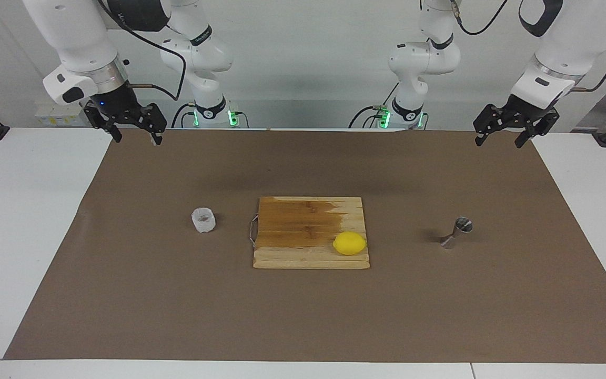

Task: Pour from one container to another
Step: 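Move the left gripper toward the small dark cup, then close the left gripper around the small dark cup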

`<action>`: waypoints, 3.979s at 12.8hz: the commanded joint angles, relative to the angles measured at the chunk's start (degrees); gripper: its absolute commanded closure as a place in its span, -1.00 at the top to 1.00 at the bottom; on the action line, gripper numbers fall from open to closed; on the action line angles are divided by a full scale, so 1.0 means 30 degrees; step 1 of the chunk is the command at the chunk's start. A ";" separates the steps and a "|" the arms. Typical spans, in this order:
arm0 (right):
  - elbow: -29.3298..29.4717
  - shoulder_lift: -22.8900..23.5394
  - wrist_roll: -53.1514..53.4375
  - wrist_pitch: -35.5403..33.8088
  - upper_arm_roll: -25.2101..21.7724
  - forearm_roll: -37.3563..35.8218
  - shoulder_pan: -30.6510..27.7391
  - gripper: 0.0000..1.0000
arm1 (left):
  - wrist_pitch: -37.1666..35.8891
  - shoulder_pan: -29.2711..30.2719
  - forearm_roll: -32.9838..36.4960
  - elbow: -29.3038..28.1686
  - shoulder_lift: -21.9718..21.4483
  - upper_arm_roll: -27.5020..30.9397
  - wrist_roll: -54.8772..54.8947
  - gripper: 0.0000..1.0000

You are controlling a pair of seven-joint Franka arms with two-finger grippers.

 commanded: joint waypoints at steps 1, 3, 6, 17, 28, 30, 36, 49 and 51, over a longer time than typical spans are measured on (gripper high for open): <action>-0.0239 -0.0214 0.0252 -0.0018 0.0107 0.0361 -0.0216 1.00 | 0.0457 0.0077 0.0431 -0.0503 -0.0330 -0.0053 -0.0003 1.00; -0.0239 -0.0214 0.0222 0.0011 0.0107 0.0361 -0.0216 1.00 | 0.0195 -0.0038 0.0431 -0.0561 -0.0389 -0.0053 -0.0030 1.00; -0.0239 -0.0214 0.0252 -0.0018 0.0107 0.0361 -0.0216 1.00 | 0.0076 0.0107 0.0344 -0.0562 -0.0389 -0.0053 -0.0932 1.00; -0.0239 -0.0214 0.0223 -0.0018 0.0107 0.0361 -0.0216 1.00 | 0.0311 0.2652 -0.4482 -0.0006 0.2622 0.0093 -1.5750 1.00; -0.0239 -0.0214 0.0252 -0.0018 0.0107 0.0361 -0.0216 1.00 | 0.4380 0.6461 -1.2542 0.0493 0.8656 0.0064 -2.2707 1.00; -0.0239 -0.0214 0.0252 -0.0018 0.0107 0.0361 -0.0216 1.00 | 0.5493 0.6874 -1.3569 0.0202 0.9363 0.0064 -2.2620 1.00; -0.0239 -0.0214 0.0222 -0.0018 0.0107 0.0361 -0.0245 1.00 | 0.7106 0.6614 -1.8219 -0.4419 0.9661 0.0005 -1.9526 1.00; -0.0239 -0.0214 0.0222 -0.0018 0.0107 0.0361 -0.0216 1.00 | 0.6024 0.6875 -2.3501 -0.8469 0.8079 -0.0141 -1.4358 1.00; -0.0239 -0.0214 0.0251 -0.0018 0.0107 0.0361 -0.0216 1.00 | 0.6024 0.6875 -2.4059 -0.9026 0.7903 -0.0141 -1.3628 0.85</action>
